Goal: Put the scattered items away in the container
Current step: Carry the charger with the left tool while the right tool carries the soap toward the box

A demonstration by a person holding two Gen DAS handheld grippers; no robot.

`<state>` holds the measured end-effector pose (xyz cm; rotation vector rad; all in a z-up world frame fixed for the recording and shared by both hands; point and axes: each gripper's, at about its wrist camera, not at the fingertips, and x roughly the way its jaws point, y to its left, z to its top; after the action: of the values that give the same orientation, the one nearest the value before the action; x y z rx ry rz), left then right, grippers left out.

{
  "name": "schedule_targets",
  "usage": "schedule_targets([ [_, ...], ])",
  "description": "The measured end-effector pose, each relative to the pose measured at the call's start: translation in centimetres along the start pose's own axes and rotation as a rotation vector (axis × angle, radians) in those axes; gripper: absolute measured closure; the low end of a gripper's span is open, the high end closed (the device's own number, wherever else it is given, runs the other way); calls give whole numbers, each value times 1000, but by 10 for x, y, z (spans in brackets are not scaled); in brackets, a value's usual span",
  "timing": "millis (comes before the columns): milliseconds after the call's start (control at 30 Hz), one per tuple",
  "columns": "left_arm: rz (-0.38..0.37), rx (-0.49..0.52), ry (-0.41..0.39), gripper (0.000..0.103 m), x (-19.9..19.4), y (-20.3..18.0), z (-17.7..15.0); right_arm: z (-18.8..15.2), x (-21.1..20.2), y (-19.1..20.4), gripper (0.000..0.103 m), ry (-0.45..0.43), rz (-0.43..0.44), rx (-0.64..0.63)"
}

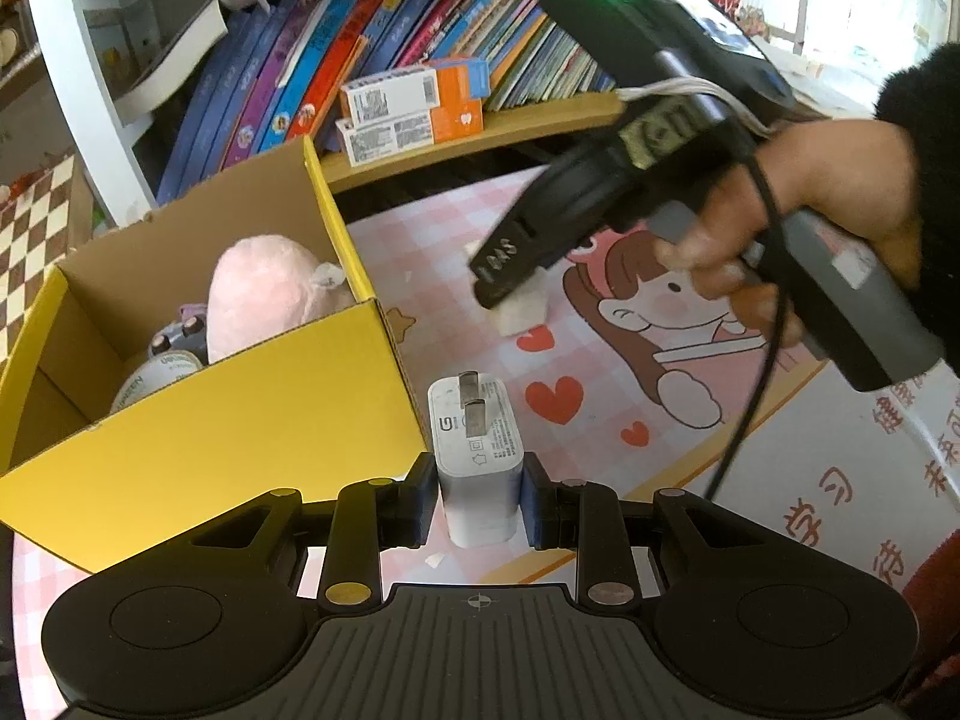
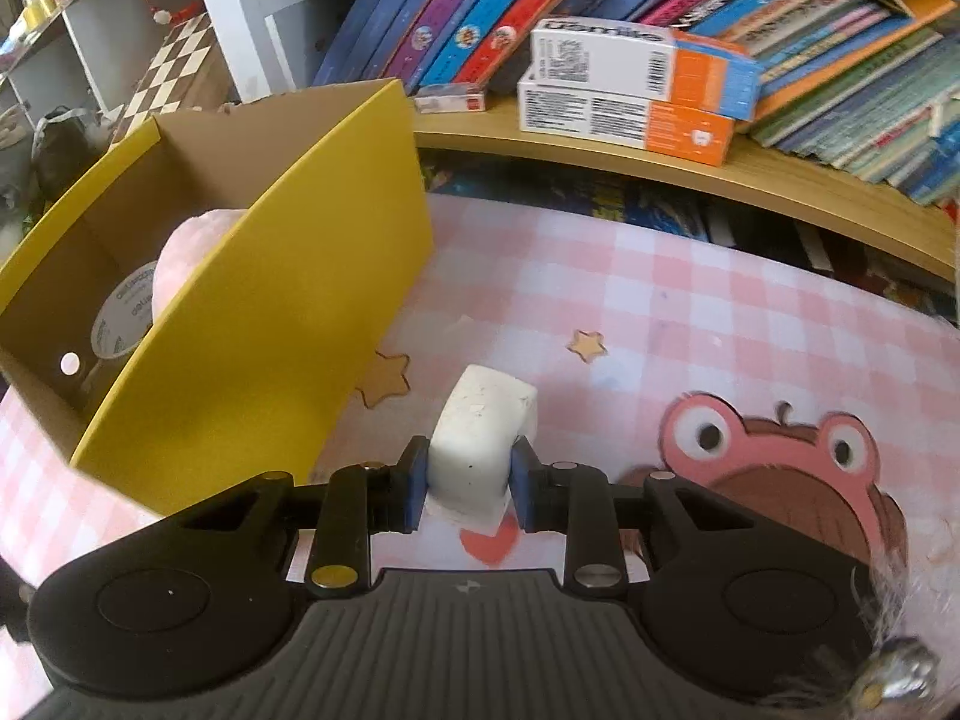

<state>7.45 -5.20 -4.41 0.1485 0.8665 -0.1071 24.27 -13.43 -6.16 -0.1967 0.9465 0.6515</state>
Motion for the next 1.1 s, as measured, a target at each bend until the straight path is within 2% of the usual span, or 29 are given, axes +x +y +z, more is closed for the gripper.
schedule_targets([
  [300, -1, 4, -57, 76, -23, -1, -4, -32, -54, 2, 77, -36, -35, 42],
  [633, -15, 21, -81, 76, -42, -2, -16, -74, -106, 9, 77, -67, -78, 124],
  [1100, 3, 37, -112, 76, -72, 13, -29, -92, -138, 38, 77, -118, -90, 159],
])
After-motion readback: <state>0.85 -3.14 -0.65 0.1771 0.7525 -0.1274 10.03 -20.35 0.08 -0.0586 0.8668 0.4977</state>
